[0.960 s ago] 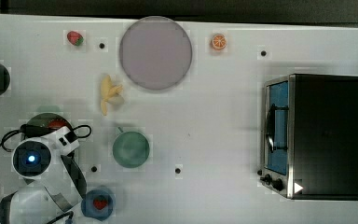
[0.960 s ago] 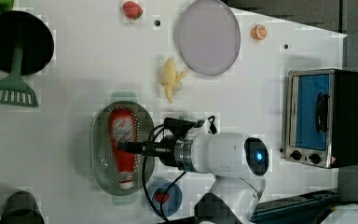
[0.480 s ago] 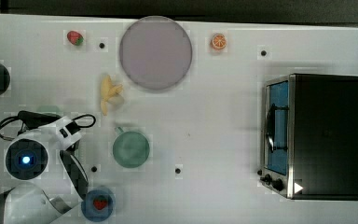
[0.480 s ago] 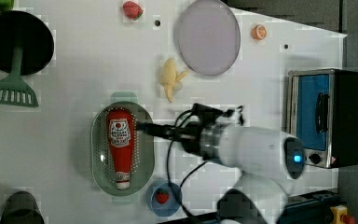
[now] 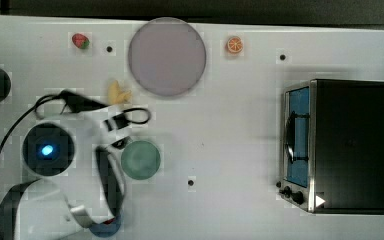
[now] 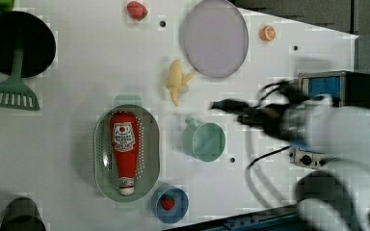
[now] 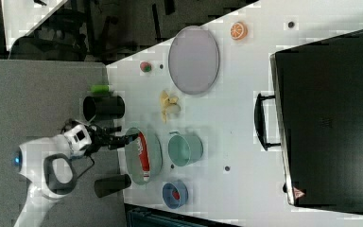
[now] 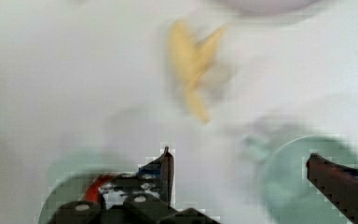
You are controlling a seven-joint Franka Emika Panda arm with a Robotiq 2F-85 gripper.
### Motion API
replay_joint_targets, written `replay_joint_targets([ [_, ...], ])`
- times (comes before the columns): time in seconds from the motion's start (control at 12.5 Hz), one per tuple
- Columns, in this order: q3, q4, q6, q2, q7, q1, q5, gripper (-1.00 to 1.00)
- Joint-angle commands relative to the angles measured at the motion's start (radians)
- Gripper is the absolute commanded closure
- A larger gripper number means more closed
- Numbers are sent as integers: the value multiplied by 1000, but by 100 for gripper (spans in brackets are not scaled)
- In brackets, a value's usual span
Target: Pick Ketchup from the table and place it in strainer.
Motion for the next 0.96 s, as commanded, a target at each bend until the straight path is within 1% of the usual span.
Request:
replay_joint_targets([
  [0.08, -143, 90, -187, -119, 52, -75, 1, -100],
  [0.32, -270, 202, -440, -192, 48, -76, 48, -100],
  [0.56, -333, 319, -665, -204, 41, -76, 43, -100],
  [0.72, -337, 379, -748, -199, 44, -76, 42, -100],
  [0.96, -336, 385, -754, -195, 44, -76, 43, -100],
])
